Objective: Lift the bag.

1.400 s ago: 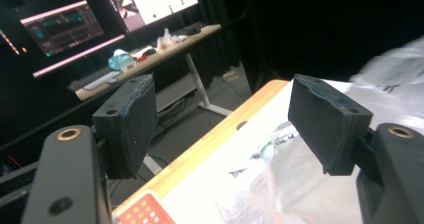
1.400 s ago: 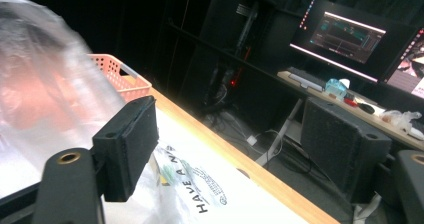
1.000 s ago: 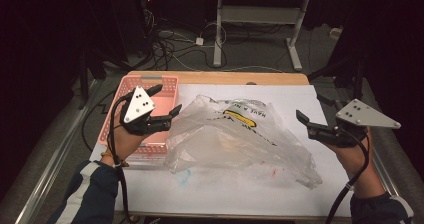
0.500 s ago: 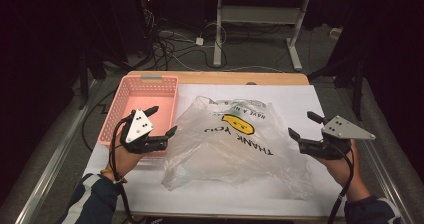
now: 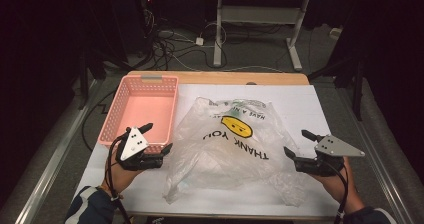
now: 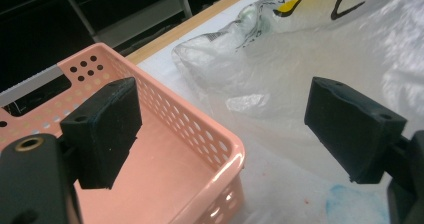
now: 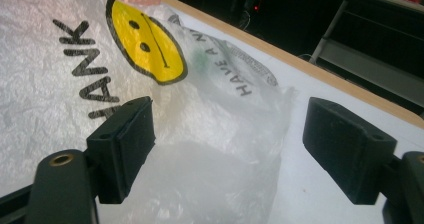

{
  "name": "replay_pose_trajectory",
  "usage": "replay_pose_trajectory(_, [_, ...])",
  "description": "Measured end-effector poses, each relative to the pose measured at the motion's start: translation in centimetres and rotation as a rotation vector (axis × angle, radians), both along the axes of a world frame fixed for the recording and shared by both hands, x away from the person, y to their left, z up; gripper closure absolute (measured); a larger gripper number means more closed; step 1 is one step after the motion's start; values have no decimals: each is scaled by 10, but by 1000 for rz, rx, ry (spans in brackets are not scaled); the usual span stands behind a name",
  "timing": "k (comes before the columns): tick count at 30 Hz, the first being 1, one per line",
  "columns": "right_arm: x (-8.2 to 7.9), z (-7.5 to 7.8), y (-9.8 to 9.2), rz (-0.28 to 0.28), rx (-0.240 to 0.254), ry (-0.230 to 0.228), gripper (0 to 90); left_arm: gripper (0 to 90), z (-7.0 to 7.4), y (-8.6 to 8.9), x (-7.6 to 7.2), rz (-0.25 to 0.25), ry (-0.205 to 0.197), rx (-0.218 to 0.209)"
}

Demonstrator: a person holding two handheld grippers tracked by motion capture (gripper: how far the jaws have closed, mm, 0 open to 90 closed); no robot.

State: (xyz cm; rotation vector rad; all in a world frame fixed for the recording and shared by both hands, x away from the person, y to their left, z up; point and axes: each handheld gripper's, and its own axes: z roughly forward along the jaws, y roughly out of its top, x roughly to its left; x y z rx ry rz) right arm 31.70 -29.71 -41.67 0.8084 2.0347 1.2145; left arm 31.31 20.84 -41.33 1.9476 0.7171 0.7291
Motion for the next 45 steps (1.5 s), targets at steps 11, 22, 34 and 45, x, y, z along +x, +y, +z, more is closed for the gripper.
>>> replay_pose_trajectory(11, [-9,-19,4,15,-29,20,207,148,-14,-11,0,-16,29,10])
replay_pose_trajectory(22, [-15,-19,9,18,-40,-6,209,148,-19,-11,-3,-21,25,46])
replay_pose_trajectory(34, [-15,-18,9,24,-40,-13,208,148,-19,-12,-1,-26,31,52])
replay_pose_trajectory(45, [-17,-16,10,28,-40,-22,209,148,-16,-9,-1,-21,25,44])
